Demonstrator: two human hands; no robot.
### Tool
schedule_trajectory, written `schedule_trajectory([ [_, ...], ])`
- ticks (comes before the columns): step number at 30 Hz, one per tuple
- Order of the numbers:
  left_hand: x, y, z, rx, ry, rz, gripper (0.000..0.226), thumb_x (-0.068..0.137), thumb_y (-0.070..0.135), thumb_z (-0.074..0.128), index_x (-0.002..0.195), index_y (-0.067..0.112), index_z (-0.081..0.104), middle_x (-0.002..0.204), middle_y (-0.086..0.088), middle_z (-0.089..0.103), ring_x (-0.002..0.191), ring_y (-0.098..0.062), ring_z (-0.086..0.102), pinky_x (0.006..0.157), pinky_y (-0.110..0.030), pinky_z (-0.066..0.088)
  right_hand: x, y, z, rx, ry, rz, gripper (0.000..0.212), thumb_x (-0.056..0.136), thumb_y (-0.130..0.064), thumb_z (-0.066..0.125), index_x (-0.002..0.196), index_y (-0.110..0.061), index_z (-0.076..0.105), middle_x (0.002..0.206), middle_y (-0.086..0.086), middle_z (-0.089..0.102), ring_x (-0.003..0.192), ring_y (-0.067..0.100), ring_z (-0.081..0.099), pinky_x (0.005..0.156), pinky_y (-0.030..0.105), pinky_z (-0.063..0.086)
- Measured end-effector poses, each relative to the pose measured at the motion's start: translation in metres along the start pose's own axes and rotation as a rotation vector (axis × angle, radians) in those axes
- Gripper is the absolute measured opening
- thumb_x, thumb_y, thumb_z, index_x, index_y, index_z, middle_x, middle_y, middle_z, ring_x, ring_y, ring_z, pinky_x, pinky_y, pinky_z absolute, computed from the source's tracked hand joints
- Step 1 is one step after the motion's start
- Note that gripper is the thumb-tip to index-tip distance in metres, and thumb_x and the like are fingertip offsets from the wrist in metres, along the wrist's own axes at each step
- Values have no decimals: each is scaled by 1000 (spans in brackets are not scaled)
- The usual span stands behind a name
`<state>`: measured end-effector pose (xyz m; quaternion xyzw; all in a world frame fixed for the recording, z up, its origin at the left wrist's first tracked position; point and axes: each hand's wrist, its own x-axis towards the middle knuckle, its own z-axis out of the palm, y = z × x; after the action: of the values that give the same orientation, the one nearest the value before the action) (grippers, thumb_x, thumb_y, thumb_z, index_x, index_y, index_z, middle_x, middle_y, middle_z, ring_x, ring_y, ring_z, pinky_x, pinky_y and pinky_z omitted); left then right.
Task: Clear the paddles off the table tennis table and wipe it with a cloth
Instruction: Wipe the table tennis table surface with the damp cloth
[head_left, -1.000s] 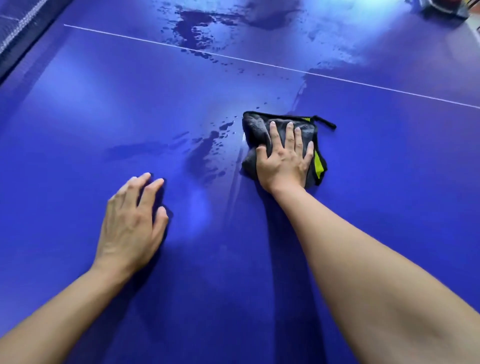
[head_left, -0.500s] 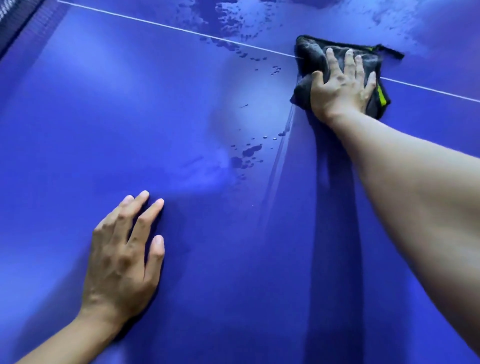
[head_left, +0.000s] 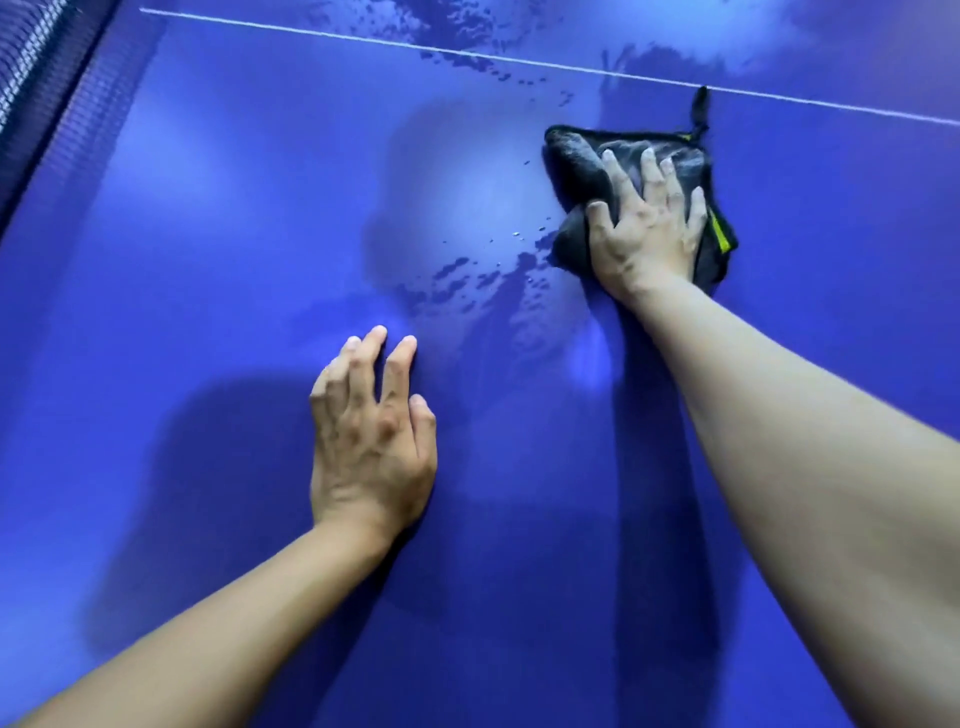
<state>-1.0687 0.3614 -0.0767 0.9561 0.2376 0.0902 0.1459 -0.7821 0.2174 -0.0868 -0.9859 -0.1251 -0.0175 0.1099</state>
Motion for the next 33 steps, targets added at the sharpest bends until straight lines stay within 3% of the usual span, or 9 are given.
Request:
schedule_trajectory([
  [7, 0, -4, -1, -35, -26, 18, 52, 98, 33, 39, 145, 12, 47, 153, -14, 39, 142, -35, 34, 119, -46, 20, -143, -25, -5, 3, -6, 14, 60, 99, -52, 32, 158, -45, 26, 170, 0, 17, 158, 18, 9, 126, 50, 0],
  [13, -4, -24, -20, -233, -85, 104, 57, 96, 37, 33, 148, 15, 46, 156, -11, 38, 143, -30, 35, 119, -41, 22, -264, -36, -11, -3, -10, 27, 64, 96, -53, 27, 160, -43, 23, 170, 0, 16, 158, 19, 9, 126, 49, -1],
  [18, -98, -51, -37, -18, -128, 238, 55, 99, 31, 38, 148, 7, 43, 158, -21, 32, 142, -40, 35, 121, -48, 24, -354, -39, -17, 21, 2, 39, 65, 95, -51, 30, 160, -41, 26, 170, 1, 18, 157, 20, 12, 126, 51, 2],
  [25, -249, -92, -67, 26, -162, 334, 54, 99, 27, 36, 148, 5, 46, 155, -21, 38, 141, -43, 39, 118, -53, 30, -483, -42, -26, 34, 0, 19, 66, 95, -49, 35, 160, -38, 27, 170, 2, 19, 157, 21, 13, 126, 53, 5],
  [33, -279, -94, -82, -29, -247, 252, 59, 97, 28, 30, 152, 9, 41, 161, -15, 32, 149, -37, 29, 124, -49, 19, -534, -48, -32, -19, 17, 38, 62, 98, -50, 34, 159, -37, 32, 168, 3, 25, 156, 23, 20, 126, 54, 11],
])
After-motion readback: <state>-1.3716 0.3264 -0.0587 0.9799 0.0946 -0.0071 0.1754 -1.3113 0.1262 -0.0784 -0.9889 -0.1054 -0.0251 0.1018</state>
